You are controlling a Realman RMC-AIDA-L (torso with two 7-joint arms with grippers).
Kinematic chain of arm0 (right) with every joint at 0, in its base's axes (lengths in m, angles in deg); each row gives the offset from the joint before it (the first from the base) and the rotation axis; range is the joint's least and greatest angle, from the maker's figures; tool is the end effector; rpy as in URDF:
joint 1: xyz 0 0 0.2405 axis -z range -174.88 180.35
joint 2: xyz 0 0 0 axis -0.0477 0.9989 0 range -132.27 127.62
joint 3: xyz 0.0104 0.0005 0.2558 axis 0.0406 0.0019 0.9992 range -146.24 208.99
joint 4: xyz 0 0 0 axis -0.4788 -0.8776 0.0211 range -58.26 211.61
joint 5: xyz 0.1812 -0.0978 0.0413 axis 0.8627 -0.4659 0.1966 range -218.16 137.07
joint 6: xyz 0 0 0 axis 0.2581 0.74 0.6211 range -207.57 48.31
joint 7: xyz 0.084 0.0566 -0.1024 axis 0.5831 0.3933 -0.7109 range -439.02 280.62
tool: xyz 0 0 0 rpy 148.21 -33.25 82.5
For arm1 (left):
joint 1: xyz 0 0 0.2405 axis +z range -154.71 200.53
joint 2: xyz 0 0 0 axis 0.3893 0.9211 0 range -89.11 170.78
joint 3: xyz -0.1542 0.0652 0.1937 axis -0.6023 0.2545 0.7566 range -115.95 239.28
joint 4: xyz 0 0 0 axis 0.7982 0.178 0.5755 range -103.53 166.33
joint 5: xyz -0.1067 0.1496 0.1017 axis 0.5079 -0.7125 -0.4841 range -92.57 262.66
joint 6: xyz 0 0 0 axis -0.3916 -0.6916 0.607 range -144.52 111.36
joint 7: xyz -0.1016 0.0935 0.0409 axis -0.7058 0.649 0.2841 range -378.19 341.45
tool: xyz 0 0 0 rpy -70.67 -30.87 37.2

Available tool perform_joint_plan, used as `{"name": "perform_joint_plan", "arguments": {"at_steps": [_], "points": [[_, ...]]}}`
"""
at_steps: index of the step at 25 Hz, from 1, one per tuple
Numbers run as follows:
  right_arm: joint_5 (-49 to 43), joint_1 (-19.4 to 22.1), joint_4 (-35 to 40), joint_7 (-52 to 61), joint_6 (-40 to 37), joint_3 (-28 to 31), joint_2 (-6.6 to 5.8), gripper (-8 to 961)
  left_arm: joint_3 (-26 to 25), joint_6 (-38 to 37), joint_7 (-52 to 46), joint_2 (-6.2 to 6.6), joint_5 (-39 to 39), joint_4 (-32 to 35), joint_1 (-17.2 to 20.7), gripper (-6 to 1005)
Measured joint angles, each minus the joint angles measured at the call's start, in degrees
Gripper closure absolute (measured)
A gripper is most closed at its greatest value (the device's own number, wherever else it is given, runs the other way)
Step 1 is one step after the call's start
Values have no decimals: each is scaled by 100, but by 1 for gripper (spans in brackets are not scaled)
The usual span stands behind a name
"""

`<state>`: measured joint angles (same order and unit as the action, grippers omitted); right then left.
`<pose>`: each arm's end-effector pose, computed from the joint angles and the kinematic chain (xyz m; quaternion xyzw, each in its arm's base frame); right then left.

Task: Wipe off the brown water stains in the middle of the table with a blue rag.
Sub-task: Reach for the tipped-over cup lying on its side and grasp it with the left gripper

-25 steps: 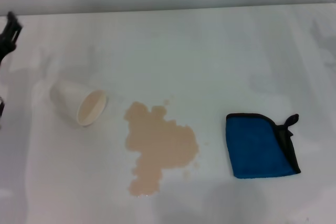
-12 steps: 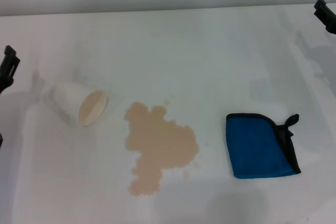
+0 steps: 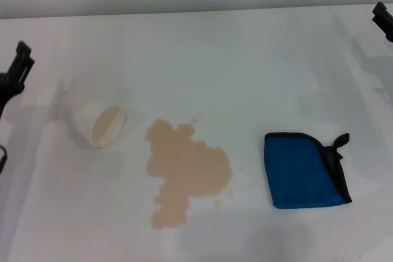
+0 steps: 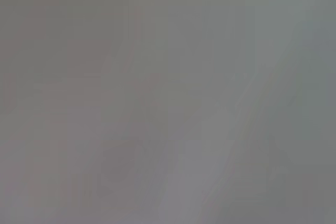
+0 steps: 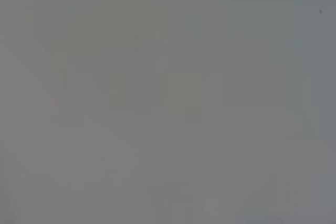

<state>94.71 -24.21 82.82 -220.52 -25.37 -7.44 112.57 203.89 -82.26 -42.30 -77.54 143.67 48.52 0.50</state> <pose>0.3888 0.3498 0.0471 -0.6249 0.3956 0.3078 0.5985 -0.3136 0.3210 -0.0342 -0.6489 -0.3600 -0.4110 0.5296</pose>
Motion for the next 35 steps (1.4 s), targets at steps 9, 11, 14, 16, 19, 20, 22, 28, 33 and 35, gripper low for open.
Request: {"name": "perform_joint_plan", "arguments": {"at_steps": [9, 11, 14, 16, 19, 20, 22, 28, 33, 35], "points": [[13, -55, -12, 0, -199, 15, -67, 104, 3, -1207, -1736, 357, -1062, -971, -508, 141], [14, -77, -14, 0, -232, 15, -83, 105, 36, -1410, -1946, 444, -1208, -1218, -660, 141], [21, -155, -20, 0, -319, 49, -123, 106, 133, -1614, -2608, 684, -1738, -1725, -1002, 142], [22, -213, -28, 0, -374, 120, -147, 108, 330, -1806, -3009, 841, -2062, -2147, -1283, 142], [22, -270, -33, 0, -462, 180, -173, 109, 800, -2063, -3197, 936, -2155, -2695, -1583, 142], [22, -280, -31, 0, -483, 184, -179, 110, 1409, -2211, -3313, 971, -2133, -3223, -1845, 142], [22, -294, -14, 0, -528, 198, -185, 111, 1840, -2271, -3416, 966, -2137, -3645, -2035, 143], [23, -269, 78, 0, -669, 489, -134, 114, 2070, -2471, -3328, 1007, -2461, -4448, -2490, 142], [23, -191, 294, -27, -817, 690, 43, 117, 2082, -2699, -3031, 1113, -2948, -4754, -2727, 141], [35, -188, 275, -26, -827, 700, 43, 118, 2084, -2759, -2879, 1126, -3179, -4787, -2812, 142]]}}
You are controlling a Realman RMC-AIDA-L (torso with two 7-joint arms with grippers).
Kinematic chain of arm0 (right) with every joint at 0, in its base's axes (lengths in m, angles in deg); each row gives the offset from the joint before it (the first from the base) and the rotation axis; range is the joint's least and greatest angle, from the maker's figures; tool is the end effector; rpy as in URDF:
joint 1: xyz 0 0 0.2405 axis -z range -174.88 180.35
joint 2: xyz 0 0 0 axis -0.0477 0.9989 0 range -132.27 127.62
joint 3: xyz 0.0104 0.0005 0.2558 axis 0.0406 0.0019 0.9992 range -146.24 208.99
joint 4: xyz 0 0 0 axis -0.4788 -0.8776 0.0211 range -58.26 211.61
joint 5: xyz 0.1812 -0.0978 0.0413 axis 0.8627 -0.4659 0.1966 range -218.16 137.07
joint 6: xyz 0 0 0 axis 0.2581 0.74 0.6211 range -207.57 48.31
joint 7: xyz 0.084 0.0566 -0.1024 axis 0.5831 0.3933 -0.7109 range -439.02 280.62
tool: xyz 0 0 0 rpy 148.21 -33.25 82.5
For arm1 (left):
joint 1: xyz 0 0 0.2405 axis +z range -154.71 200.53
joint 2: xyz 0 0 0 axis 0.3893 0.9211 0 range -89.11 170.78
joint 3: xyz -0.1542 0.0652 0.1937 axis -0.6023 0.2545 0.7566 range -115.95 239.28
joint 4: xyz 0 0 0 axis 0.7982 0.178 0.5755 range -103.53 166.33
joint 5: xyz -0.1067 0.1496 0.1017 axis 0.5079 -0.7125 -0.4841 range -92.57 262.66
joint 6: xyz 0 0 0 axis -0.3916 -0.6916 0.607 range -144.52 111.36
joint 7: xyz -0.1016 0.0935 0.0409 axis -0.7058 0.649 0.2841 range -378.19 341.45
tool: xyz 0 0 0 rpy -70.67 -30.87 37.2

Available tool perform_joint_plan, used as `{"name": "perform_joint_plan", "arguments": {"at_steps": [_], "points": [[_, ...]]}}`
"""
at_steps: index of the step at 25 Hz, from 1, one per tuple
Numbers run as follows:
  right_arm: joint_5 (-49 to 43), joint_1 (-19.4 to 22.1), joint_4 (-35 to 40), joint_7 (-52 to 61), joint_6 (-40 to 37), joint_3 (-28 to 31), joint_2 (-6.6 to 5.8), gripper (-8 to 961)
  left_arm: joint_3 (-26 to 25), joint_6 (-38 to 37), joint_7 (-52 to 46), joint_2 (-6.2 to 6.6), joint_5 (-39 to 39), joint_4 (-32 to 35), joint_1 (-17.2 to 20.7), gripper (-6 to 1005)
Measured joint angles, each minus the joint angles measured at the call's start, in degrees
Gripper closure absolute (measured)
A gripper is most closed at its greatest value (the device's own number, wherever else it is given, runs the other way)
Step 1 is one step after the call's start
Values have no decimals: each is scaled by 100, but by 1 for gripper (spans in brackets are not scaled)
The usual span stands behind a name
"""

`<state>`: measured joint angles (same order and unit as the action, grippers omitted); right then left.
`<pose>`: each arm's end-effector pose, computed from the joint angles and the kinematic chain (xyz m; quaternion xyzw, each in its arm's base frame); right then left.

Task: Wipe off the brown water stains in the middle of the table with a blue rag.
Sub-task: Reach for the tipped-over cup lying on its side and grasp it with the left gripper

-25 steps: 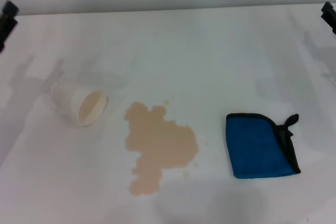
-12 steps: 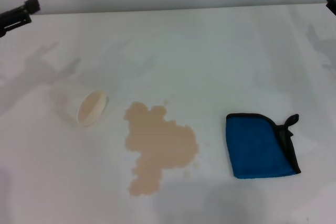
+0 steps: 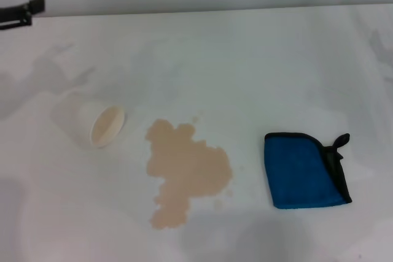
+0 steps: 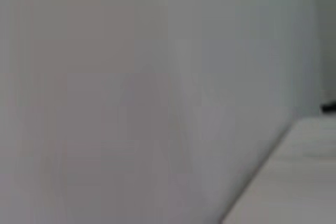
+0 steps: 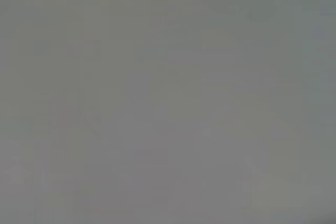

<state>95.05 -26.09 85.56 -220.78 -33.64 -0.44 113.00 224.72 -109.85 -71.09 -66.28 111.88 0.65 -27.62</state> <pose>0.4000 0.3633 0.0632 -0.5717 0.4322 0.2913 0.6337 -0.2535 0.4088 0.1063 -0.9268 -0.0384 -0.2187 0.3030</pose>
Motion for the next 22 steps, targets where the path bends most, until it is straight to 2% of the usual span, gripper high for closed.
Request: {"name": "perform_joint_plan", "arguments": {"at_steps": [12, 17, 22], "points": [[61, 22, -97, 12, 44, 62, 25, 125, 7, -67, 1356, 228, -1362, -141, -502, 141], [64, -76, -176, 10, -3, 62, 44, 128, 6, 230, 1716, 214, -2388, -175, -884, 141], [64, -115, -229, 16, -4, 62, 56, 130, 6, 790, 2251, 131, -2835, -181, -1065, 142]]}}
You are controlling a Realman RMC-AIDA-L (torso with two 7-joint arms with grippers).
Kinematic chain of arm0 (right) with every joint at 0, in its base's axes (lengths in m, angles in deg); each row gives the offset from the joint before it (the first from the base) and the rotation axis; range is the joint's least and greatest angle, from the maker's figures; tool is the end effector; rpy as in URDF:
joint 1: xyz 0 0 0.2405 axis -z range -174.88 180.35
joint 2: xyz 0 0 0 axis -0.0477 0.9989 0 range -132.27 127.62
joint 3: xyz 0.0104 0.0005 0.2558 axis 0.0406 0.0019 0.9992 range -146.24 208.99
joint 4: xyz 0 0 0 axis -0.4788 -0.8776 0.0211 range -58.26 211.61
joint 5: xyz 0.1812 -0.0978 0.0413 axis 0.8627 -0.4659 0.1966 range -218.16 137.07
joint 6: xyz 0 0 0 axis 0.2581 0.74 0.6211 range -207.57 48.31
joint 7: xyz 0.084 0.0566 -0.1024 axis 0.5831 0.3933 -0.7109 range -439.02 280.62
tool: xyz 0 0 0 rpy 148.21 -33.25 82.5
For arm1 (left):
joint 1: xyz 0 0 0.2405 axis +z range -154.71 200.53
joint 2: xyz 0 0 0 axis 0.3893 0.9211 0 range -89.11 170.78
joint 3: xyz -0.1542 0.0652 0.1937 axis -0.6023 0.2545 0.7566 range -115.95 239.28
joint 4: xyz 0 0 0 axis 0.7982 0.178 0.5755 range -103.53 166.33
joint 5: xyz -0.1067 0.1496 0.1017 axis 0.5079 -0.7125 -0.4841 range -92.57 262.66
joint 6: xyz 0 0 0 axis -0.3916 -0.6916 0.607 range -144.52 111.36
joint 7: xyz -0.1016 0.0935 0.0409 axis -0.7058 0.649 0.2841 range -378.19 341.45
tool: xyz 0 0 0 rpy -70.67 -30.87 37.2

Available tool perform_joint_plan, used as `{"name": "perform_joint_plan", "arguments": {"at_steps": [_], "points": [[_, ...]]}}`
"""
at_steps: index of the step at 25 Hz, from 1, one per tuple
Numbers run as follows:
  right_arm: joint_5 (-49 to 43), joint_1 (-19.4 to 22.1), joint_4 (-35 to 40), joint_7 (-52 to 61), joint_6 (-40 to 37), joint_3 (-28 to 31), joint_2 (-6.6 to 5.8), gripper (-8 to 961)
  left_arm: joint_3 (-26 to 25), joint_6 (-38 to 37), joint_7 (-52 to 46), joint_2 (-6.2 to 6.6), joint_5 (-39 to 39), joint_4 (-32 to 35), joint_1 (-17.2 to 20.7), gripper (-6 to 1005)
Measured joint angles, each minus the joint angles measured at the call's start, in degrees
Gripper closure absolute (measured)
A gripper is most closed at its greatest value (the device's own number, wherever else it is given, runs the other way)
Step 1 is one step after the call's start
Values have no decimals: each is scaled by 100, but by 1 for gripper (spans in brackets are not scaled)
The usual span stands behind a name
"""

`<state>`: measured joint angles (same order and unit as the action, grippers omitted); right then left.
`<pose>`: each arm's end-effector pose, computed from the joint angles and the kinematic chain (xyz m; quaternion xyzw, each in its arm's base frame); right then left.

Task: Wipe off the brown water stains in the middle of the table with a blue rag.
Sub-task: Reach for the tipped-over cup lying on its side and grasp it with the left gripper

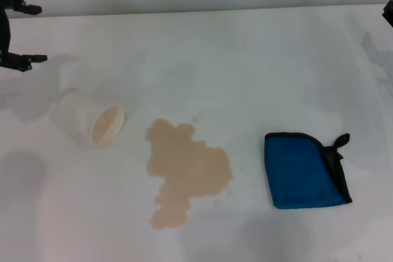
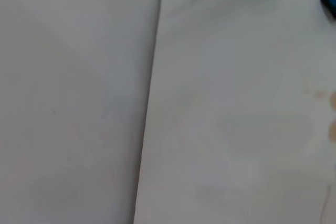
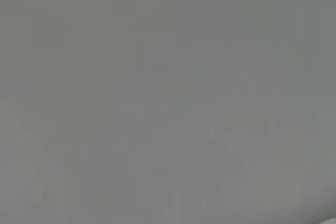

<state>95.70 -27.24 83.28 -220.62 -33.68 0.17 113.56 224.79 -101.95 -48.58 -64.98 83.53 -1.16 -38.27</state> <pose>0.3954 0.3645 0.0491 -0.5667 0.4509 0.2997 0.6211 -0.2436 0.4362 0.0961 -0.9562 0.1955 0.0431 0.2134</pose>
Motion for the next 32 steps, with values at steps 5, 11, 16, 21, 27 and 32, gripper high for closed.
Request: {"name": "perform_joint_plan", "arguments": {"at_steps": [5, 11, 16, 21, 27, 32], "points": [[145, -38, -140, -23, -6, 0, 9, 133, 0, 79, 230, -11, -183, 31, -79, 142], [345, -44, -208, -34, -84, 164, 7, 137, -1, 460, 735, -262, -844, 62, -267, 143], [360, -58, -256, -53, -86, 332, 8, 139, 0, 749, 732, -483, -1392, 8, -466, 141], [360, -68, -248, -61, -91, 334, -1, 142, 0, 683, 716, -501, -1411, 9, -497, 141], [360, -84, -247, -62, -91, 335, -5, 146, 0, 507, 708, -574, -1580, 29, -553, 142], [359, -107, -255, -68, -94, 357, -5, 148, 0, 602, 471, -1047, -1777, -282, -666, 142]]}}
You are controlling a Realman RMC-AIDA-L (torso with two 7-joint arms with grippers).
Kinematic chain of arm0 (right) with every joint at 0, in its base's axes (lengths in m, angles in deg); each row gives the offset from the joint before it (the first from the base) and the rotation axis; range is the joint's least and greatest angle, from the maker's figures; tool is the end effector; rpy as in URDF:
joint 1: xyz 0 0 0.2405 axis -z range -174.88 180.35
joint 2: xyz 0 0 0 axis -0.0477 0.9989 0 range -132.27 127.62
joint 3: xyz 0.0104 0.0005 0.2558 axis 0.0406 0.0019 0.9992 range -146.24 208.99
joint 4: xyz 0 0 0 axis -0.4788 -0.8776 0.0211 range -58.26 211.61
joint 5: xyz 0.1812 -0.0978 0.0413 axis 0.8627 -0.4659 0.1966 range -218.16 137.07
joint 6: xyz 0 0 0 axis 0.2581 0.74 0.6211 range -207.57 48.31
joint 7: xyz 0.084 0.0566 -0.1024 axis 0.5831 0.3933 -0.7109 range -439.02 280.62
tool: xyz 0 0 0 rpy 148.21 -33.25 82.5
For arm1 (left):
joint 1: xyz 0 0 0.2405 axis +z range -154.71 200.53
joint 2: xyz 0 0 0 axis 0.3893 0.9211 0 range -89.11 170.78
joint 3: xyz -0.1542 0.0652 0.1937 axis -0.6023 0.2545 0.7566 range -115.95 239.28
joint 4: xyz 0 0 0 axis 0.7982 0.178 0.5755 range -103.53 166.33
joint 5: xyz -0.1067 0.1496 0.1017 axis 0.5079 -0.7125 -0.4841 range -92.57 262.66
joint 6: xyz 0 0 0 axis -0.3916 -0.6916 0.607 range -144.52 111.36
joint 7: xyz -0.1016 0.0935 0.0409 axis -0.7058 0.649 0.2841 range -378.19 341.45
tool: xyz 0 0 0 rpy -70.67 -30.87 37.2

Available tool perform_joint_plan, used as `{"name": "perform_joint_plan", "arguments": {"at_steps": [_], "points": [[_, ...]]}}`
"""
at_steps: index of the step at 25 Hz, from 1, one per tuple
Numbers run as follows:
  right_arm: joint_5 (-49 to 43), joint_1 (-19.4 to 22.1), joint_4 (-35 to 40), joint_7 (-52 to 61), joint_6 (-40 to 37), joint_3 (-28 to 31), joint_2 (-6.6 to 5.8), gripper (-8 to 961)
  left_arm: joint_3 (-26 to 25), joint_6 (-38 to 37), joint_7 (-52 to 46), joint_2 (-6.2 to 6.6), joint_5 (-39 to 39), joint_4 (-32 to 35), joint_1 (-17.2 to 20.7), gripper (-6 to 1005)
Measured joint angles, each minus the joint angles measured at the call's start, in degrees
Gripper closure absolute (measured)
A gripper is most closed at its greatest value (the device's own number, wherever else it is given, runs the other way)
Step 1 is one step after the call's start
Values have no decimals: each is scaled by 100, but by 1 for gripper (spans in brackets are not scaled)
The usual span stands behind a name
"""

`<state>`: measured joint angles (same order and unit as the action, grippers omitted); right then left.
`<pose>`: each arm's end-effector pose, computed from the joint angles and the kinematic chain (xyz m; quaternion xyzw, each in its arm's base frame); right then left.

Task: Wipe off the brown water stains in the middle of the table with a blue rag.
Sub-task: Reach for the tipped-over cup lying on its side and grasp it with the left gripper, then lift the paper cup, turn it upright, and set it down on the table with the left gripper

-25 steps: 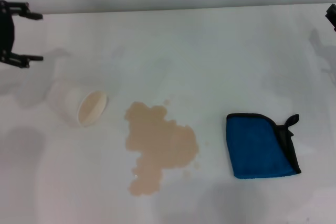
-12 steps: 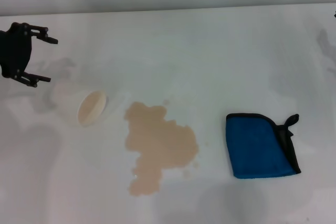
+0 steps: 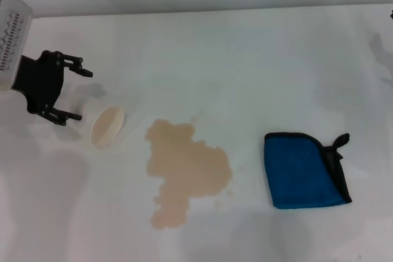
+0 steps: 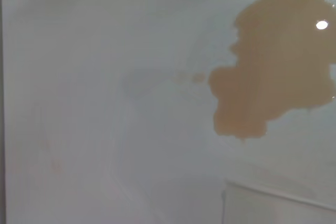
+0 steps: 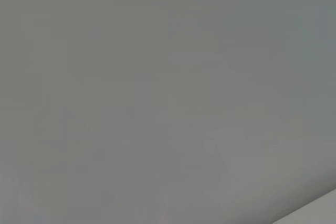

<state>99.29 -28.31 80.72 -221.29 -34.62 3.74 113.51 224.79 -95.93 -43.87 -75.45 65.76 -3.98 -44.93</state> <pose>0.4008 0.3632 0.0477 -0.5210 0.4841 0.3146 0.6287 -0.2292 0.4225 0.0193 -0.9466 0.2775 0.1431 0.0804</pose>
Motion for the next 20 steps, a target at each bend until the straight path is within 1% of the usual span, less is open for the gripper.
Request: {"name": "perform_joint_plan", "arguments": {"at_steps": [2, 10, 13, 16, 20], "points": [[0, 0, -2, -1, -1, 2, 0, 150, 0, -3, -4, -41, -65, -26, -28, 142], [3, 2, -9, -3, -2, 4, 0, 154, 0, 18, -42, -65, -199, 116, -31, 142], [6, 2, -14, -2, -2, 4, 0, 156, 0, 154, -44, -70, -199, 228, 7, 141], [7, 3, -18, -3, -4, 4, 0, 157, 0, 351, -49, -55, -198, 387, 68, 141], [6, 8, -18, -3, -7, 3, 0, 160, -6, 658, -57, -1, -156, 706, 247, 141]]}}
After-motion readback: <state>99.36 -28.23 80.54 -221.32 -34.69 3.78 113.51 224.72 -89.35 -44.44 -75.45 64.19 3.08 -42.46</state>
